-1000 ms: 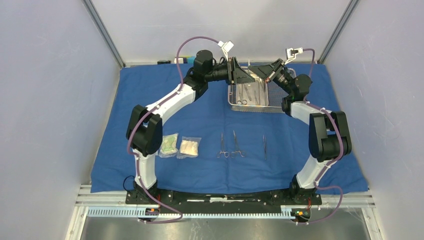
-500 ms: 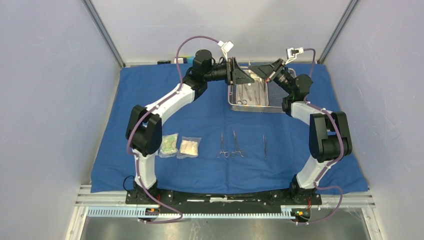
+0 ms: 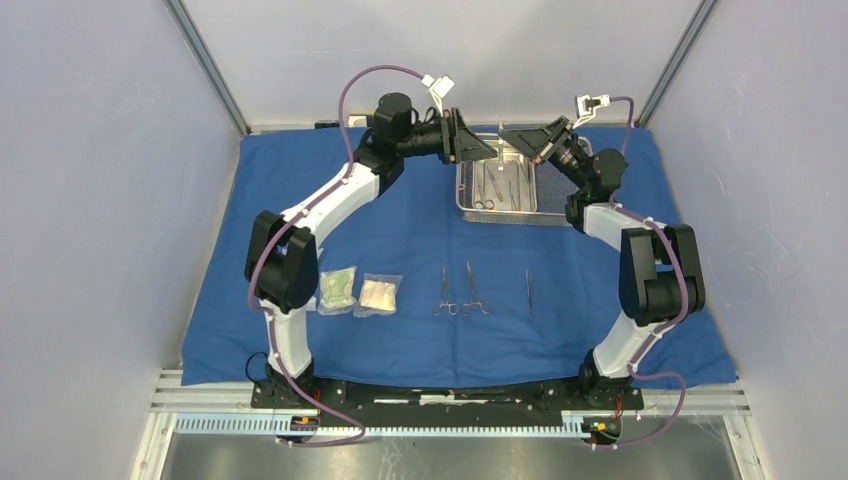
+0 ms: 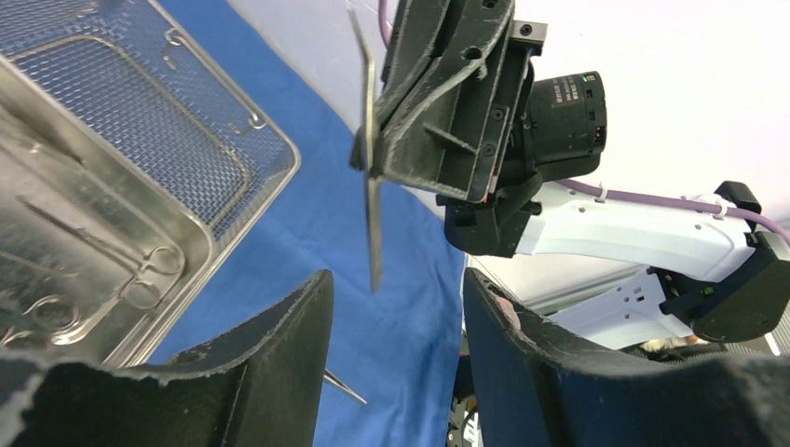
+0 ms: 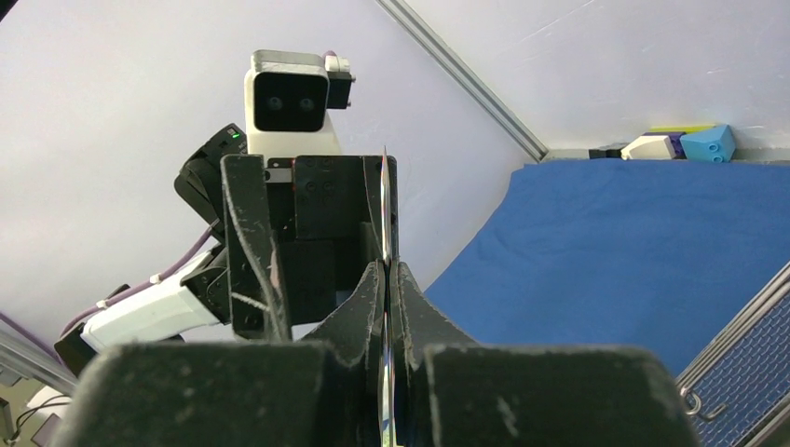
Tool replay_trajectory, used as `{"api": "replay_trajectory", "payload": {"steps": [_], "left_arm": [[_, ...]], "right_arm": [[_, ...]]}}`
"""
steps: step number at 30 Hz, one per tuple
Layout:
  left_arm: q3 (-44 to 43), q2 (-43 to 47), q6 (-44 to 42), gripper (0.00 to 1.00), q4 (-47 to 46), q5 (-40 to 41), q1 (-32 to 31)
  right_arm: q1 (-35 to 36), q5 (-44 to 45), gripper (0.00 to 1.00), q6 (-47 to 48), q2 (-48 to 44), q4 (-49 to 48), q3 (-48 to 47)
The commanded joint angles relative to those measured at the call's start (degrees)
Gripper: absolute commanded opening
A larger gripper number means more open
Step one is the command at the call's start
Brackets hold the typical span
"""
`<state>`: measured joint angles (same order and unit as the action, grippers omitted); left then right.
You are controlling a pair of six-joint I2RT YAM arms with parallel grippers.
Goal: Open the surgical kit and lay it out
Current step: Pick up the medical item from the container.
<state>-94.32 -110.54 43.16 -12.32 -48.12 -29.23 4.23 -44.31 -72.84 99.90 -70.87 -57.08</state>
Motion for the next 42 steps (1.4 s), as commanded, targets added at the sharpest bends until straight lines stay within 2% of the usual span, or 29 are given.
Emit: {"api": "replay_trajectory", "payload": {"steps": [1,4,9,13,17,23,26,28,32,33,38,42], "left_arm": [[-4.90,-2.44,-1.19,0.61,-0.34,-0.57,-2.98],[-6.08,-3.68,-0.38,0.62,-0.41,-0.40,-3.97],[-5.93,-4.19,-0.37,0.51,-0.51,-0.16,-4.34],[-5.70,-4.23,-0.70,0.38,-0.52,-0.19,-4.34],[-6.21,-4.48,-0.79,0.30,-0.43,-0.09,-4.25],[-7.20,-4.68,-2.89,0.03,2.76,0.83,-4.18],[-7.07,-3.57,-6.49,0.02,7.00,3.14,-4.19],[-7.46,-2.68,-9.69,0.02,11.49,6.08,-4.19],[-10.26,-0.97,-19.36,0.02,24.16,15.81,-4.59],[-10.86,-0.61,-22.35,0.02,26.78,19.19,-4.82],[-10.53,2.59,-33.96,0.02,35.35,35.56,-8.63],[-6.97,5.33,-39.32,0.02,36.45,48.65,-13.61]], "right_arm": [[0.08,1.11,0.01,-0.53,-2.86,-3.15,0.87],[0.07,1.33,0.01,-0.55,-3.04,-3.14,1.36],[0.03,1.51,0.01,-0.90,-3.30,-3.35,1.69],[0.07,1.51,0.01,-0.84,-3.39,-3.28,1.87],[0.04,1.51,0.01,-0.63,-3.54,-3.13,2.31],[-0.25,1.56,0.01,-0.04,-3.60,-3.11,2.50],[-0.60,1.43,0.02,0.40,-3.46,-3.45,2.44],[-0.57,0.95,0.06,1.88,-3.64,-3.12,2.18],[-0.55,-1.09,0.37,9.32,-4.50,3.12,0.14],[-0.55,-1.20,0.41,10.61,-4.79,4.46,-0.12],[-0.21,-1.39,0.48,16.31,-6.20,11.24,-1.99],[2.15,0.08,0.51,26.38,-8.14,25.82,-4.86]]}}
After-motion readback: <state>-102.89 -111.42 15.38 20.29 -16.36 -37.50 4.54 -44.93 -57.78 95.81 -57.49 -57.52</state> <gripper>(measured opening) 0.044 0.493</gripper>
